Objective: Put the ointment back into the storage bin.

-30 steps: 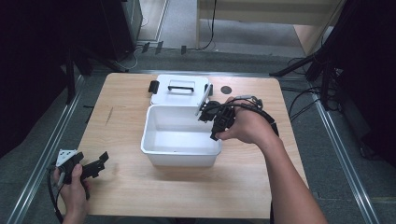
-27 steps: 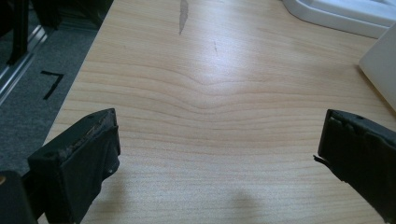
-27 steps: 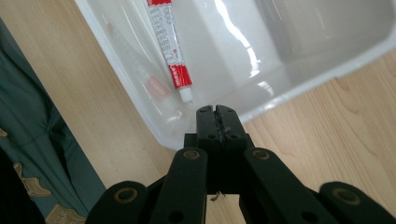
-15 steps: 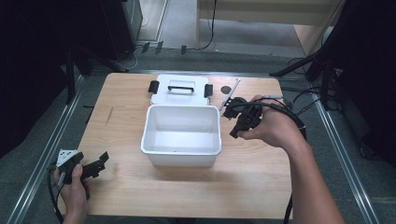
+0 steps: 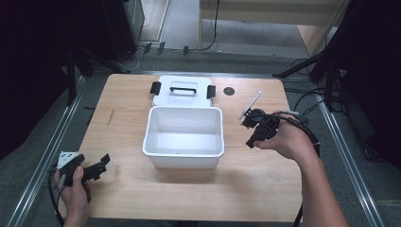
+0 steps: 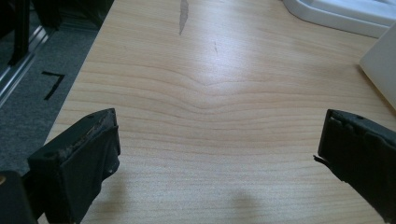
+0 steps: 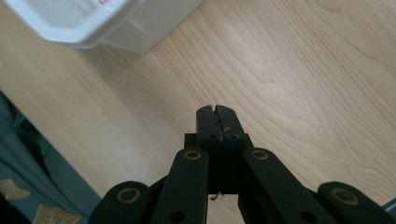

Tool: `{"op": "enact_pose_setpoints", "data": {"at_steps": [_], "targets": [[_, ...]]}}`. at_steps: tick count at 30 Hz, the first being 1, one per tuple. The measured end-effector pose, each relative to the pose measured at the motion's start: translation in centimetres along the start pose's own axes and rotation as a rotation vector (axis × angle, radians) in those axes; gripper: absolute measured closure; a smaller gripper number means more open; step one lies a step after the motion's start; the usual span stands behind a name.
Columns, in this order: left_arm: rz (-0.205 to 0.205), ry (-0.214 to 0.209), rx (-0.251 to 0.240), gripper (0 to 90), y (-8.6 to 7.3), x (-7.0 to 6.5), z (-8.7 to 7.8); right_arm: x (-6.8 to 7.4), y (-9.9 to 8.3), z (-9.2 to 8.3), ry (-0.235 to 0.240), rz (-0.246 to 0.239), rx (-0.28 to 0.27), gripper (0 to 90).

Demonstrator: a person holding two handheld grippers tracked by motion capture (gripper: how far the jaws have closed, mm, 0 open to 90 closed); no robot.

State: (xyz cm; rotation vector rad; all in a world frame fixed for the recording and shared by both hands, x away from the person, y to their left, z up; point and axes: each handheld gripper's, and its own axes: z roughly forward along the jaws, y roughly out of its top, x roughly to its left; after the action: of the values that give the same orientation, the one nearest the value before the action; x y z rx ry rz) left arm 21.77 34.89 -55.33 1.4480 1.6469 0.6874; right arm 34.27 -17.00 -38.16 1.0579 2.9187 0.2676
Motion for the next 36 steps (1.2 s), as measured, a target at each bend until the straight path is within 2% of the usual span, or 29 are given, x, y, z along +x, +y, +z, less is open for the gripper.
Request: {"op": "enact_pose_setpoints", "data": {"at_steps": [4,5,7,8,12,13,14,16,19,21,25,26,27,28,29,30,34,36], "targets": [[0.0,0.0,0.0,0.0,0.0,0.0,0.0,-1.0,-1.4,1.9,-0.014,0.052,-0.038,89.0],[0.0,0.0,0.0,0.0,0.0,0.0,0.0,-1.0,-1.4,1.9,-0.014,0.052,-0.038,89.0],[-0.001,0.0,0.0,0.0,0.0,0.0,0.0,-1.4,-2.0,2.5,-0.02,0.091,-0.057,88.9],[-0.001,0.001,0.0,0.0,0.0,0.0,0.0,-1.6,-2.7,3.1,-0.029,0.114,-0.089,86.6],[0.0,0.001,0.0,0.0,0.0,0.0,0.0,-2.0,-3.7,4.1,-0.037,0.127,-0.125,84.0],[0.0,0.001,0.0,0.0,0.0,0.0,0.0,-2.0,-4.1,4.5,-0.052,0.13,-0.134,83.2],[0.0,0.002,-0.001,0.0,0.0,0.0,0.0,-2.2,-4.9,5.2,-0.081,0.136,-0.167,80.5],[0.001,0.001,0.0,0.0,0.0,0.0,0.0,-2.3,-5.2,5.4,-0.092,0.136,-0.181,78.8],[0.0,0.002,-0.001,0.0,0.0,0.0,0.0,-2.6,-6.5,6.3,-0.172,0.141,-0.239,73.2],[0.001,0.003,0.0,0.0,0.0,0.0,0.0,-2.8,-7.0,6.5,-0.193,0.156,-0.266,71.6],[-0.001,0.003,-0.001,0.0,0.0,0.0,0.0,-3.5,-8.8,7.1,-0.215,0.262,-0.386,68.9],[-0.001,0.003,-0.001,0.0,0.0,0.0,0.0,-3.7,-9.6,7.4,-0.209,0.295,-0.461,65.1],[0.0,0.003,-0.001,0.0,0.0,0.0,0.0,-3.7,-9.6,7.4,-0.209,0.295,-0.461,65.1],[0.0,0.002,-0.002,0.0,0.0,0.0,0.0,-3.7,-9.9,7.5,-0.198,0.309,-0.492,62.1],[0.0,0.003,-0.002,0.0,0.0,0.0,0.0,-3.8,-10.4,7.7,-0.178,0.346,-0.526,55.0],[0.0,0.003,-0.001,0.0,0.0,0.0,0.0,-3.9,-10.6,7.8,-0.174,0.369,-0.528,49.3],[0.001,0.004,0.0,0.0,0.0,0.0,0.0,-3.7,-12.2,8.8,-0.236,0.42,-0.626,35.4],[0.002,0.003,0.0,0.0,0.0,0.0,0.0,-3.8,-13.0,9.3,-0.227,0.459,-0.674,29.2]]}}
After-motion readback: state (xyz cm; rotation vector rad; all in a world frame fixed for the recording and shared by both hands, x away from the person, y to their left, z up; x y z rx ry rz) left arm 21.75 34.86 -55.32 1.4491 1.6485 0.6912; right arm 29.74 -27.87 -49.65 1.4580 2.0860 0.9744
